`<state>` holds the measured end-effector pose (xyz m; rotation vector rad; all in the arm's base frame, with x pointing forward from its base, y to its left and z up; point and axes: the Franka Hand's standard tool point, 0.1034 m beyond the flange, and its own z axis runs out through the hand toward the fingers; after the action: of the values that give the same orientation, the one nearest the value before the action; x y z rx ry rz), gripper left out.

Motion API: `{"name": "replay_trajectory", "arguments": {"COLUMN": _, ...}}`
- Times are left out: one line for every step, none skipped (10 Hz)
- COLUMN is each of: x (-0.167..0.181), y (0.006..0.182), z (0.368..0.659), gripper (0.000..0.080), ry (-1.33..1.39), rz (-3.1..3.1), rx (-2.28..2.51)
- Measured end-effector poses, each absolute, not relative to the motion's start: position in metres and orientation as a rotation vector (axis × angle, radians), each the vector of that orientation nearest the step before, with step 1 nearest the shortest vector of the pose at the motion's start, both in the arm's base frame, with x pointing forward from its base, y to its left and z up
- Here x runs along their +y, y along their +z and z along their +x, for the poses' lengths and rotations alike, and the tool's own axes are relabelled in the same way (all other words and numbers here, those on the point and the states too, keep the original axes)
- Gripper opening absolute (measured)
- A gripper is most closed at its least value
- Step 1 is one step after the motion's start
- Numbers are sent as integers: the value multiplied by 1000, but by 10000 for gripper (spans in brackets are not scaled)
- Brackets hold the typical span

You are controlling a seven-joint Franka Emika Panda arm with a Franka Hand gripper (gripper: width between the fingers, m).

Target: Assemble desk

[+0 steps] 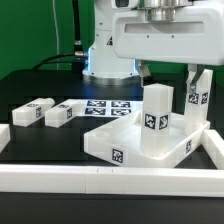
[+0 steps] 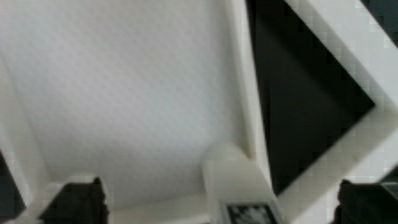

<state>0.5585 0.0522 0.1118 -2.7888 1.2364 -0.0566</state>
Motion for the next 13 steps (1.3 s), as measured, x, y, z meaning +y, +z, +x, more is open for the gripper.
{"name": "replay_trajectory", "arguments": {"x": 54, "y": 105, "z": 543, "gripper": 649, "ry": -54, "rz": -2828, "rx": 1164}}
{"name": "replay_trajectory", "arguments": {"x": 51, "y": 99, "z": 535, "gripper": 649, "ry": -92, "rz": -2873, "rx": 1058}}
{"name": "replay_trajectory", "arguments": {"x": 40, "y": 88, "z": 524, "gripper": 649, "ry": -153, "rz": -2906, "rx": 973}}
{"name": "replay_trajectory", "arguments": {"x": 34, "y": 83, "z": 516, "gripper": 649, "ry": -130, "rz": -2881, "rx": 1036}}
{"name": "replay_trajectory", "arguments": {"x": 36, "y": 85, "z": 518, "gripper": 649, "ry": -133, "rz": -2880, "rx": 1031}}
{"name": "replay_trajectory", "arguments": {"x": 36, "y": 84, "z": 518, "gripper": 649, "ry": -132, "rz": -2881, "rx": 1029}}
{"name": "replay_trajectory", "arguments": {"x": 36, "y": 84, "z": 517, "gripper": 649, "ry": -131, "rz": -2882, "rx": 1029}}
{"name": "replay_trajectory", "arguments": {"x": 35, "y": 83, "z": 517, "gripper": 649, "ry": -136, "rz": -2886, "rx": 1019}}
{"name": "replay_trajectory", "arguments": {"x": 27, "y": 76, "z": 512, "gripper": 649, "ry": -167, "rz": -2904, "rx": 984}}
{"name": "replay_trajectory", "arguments": {"x": 18, "y": 64, "z": 499, "gripper": 649, "ry": -166, "rz": -2927, "rx": 968}}
{"name": "replay_trajectory", "arguments": {"x": 9, "y": 55, "z": 489, "gripper": 649, "ry": -156, "rz": -2943, "rx": 959}}
{"name": "replay_trajectory", "arguments": {"x": 1, "y": 48, "z": 485, "gripper": 649, "ry": -159, "rz": -2961, "rx": 942}}
{"name": "replay_trajectory", "arguments": {"x": -7, "y": 38, "z": 482, "gripper": 649, "ry": -166, "rz": -2978, "rx": 935}}
